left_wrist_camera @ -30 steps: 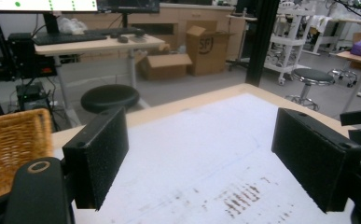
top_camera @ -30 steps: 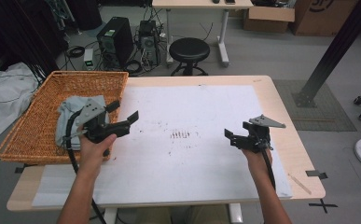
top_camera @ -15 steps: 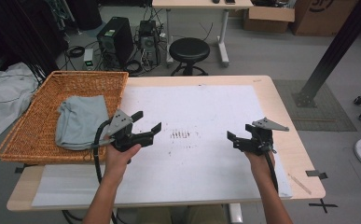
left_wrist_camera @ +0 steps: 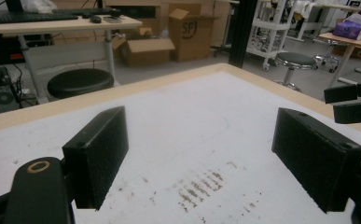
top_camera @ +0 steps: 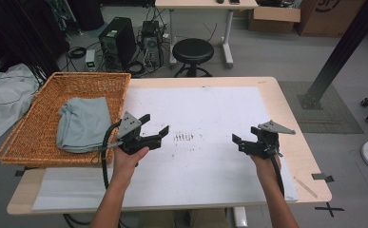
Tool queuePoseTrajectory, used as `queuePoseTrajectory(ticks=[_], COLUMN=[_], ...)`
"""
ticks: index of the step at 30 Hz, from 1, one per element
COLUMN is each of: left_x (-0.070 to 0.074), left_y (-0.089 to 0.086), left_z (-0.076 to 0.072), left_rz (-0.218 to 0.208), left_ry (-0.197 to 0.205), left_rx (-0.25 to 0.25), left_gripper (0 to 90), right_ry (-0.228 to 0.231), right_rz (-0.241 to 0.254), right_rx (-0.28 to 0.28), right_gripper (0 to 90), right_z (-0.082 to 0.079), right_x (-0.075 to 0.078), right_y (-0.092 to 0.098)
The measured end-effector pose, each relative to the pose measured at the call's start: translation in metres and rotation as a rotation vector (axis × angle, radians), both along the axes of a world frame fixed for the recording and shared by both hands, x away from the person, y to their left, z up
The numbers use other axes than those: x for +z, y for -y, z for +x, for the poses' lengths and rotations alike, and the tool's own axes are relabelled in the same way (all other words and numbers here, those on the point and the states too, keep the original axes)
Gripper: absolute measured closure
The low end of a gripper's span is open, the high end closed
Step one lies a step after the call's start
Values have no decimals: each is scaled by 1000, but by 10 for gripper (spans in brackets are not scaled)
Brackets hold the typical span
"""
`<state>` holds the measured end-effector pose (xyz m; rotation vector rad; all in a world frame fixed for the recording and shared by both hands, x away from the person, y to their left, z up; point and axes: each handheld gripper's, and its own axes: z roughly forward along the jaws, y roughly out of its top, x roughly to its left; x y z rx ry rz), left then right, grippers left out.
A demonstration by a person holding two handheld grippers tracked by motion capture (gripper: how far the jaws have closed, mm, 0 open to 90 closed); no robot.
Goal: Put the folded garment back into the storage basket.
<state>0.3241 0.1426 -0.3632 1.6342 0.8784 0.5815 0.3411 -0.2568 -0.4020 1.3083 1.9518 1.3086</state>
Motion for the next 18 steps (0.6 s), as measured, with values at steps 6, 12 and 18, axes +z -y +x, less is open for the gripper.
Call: queuePoseTrajectory(ticks=[6,12,18], left_x=[0,1,0], left_y=[-2,-4,-5], left_z=[1,0,1], left_rz=[0,-4,-6], left_ry=[-1,1,2], left_rx=[5,11,8], left_gripper=[191,193,194], right_ry=[7,8,8], right_rz=[-1,-3,-6], right_rx=[3,7,12], right_gripper=[152,152,152], right_z=[2,2,2], right_x=[2,3,4], right_y=[-2,-6,-8])
